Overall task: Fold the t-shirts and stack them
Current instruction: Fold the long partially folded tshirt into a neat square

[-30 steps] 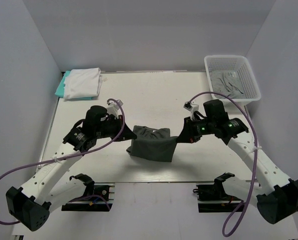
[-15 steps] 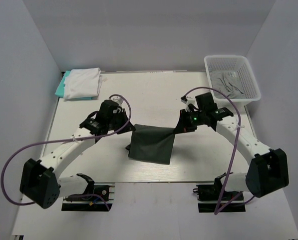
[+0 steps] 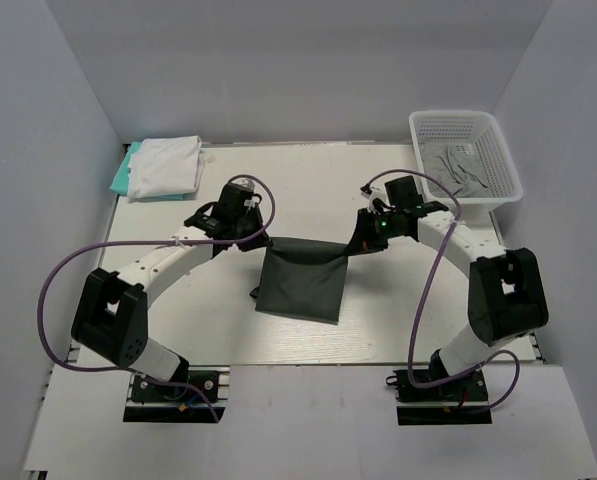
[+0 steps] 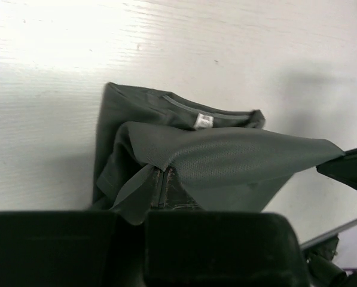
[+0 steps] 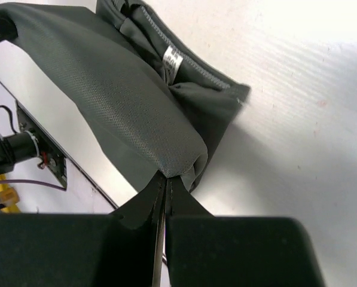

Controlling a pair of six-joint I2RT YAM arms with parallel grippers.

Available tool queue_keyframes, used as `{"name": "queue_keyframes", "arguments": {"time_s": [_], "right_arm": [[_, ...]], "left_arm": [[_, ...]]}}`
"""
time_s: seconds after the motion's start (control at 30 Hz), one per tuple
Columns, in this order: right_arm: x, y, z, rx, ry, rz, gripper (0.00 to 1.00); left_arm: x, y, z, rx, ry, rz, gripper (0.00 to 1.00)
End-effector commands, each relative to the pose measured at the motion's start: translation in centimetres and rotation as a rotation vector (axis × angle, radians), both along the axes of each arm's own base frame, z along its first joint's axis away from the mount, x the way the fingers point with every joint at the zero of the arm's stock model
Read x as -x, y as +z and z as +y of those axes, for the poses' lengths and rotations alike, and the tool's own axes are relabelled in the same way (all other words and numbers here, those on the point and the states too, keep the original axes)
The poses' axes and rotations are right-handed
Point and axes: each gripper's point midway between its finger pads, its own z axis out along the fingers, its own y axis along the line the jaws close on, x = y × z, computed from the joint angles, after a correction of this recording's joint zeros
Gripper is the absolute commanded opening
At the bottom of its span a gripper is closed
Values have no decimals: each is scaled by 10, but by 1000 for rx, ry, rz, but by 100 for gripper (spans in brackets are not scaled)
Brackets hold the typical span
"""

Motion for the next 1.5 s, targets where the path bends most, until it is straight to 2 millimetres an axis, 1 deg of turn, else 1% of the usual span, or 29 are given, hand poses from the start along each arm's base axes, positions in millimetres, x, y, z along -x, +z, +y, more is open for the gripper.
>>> {"name": "queue_keyframes", "arguments": {"time_s": [0.0, 0.1, 0.2, 0.23, 0.27, 0.3, 0.33, 0.37, 0.47, 0.53, 0.57, 0.63, 0.67, 0.7, 0.8, 0.83, 0.9, 0.93, 1.0, 1.07, 1.1, 1.13, 1.23, 1.27, 1.3, 1.33, 1.37, 1.43, 1.47], "right_arm": [[-28, 14, 10, -66, -3, -50, 0], [-35, 8, 16, -95, 5, -38, 0], [-43, -2, 16, -85, 0, -10, 0], [-46, -14, 16, -71, -6, 17, 0], [-54, -8, 17, -75, -8, 10, 11], [-57, -8, 16, -70, -11, 11, 50], [-65, -3, 17, -73, -13, -1, 81], [-70, -4, 19, -75, -6, 5, 90], [-80, 7, 22, -74, -8, -26, 90], [-83, 14, 20, -61, -31, -50, 90], [-83, 23, 19, -62, -35, -76, 90], [-73, 22, 17, -65, -48, -78, 90], [-67, 18, 18, -73, -50, -65, 90], [-61, 23, 18, -89, -41, -88, 90], [-45, 26, 23, -123, -13, -85, 90], [-38, 19, 24, -121, -9, -64, 90], [-37, 23, 29, -151, 1, -84, 90], [-29, 19, 32, -173, 15, -49, 90], [-27, 23, 44, -222, 55, -61, 90], [-27, 11, 50, -222, 65, -38, 90], [-30, 12, 52, -228, 63, -48, 90], [-33, 3, 54, -227, 61, -38, 90], [-41, -8, 56, -241, 37, -36, 90], [-47, -22, 55, -226, 20, -37, 90], [-55, -30, 51, -202, -17, -44, 90], [-59, -36, 49, -183, -34, -40, 90], [-61, -56, 44, -148, -47, -15, 90], [-60, -79, 39, -121, -59, 43, 90], [-60, -82, 39, -123, -58, 49, 90]], "left_arm": [[-22, 11, 8, -16, 46, -46, 0], [-27, -5, 16, -42, 72, -13, 0], [-41, -7, 19, -34, 92, -28, 0], [-44, -11, 17, -38, 92, -20, 4], [-49, -10, 20, -37, 104, -21, 37], [-54, -7, 21, -47, 115, -29, 67], [-61, -3, 29, -61, 146, -48, 98], [-61, -5, 29, -68, 146, -36, 100], [-68, 7, 34, -74, 153, -72, 100], [-67, 18, 28, -36, 130, -92, 100], [-60, 11, 26, -23, 113, -78, 100], [-57, 18, 11, 52, 44, -110, 100], [-49, 11, 4, 71, 10, -97, 100], [-46, 17, -8, 105, -41, -111, 100], [-39, 11, -32, 180, -154, -88, 100], [-39, 8, -35, 189, -166, -82, 100], [-43, -2, -37, 181, -164, -59, 100], [-42, -6, -38, 184, -171, -46, 100], [-42, -6, -46, 201, -185, -41, 100], [-43, -6, -49, 223, -191, -56, 100], [-42, -11, -51, 236, -194, -49, 100], [-42, -12, -51, 244, -189, -50, 100], [-45, -41, -48, 222, -147, -6, 100], [-47, -49, -46, 205, -133, 4, 100], [-48, -69, -40, 170, -93, 41, 100], [-48, -80, -34, 163, -69, 78, 100], [-43, -92, -27, 144, -55, 123, 100], [-45, -109, -11, 78, 4, 150, 100], [-40, -115, -6, 50, 19, 175, 100]]}}
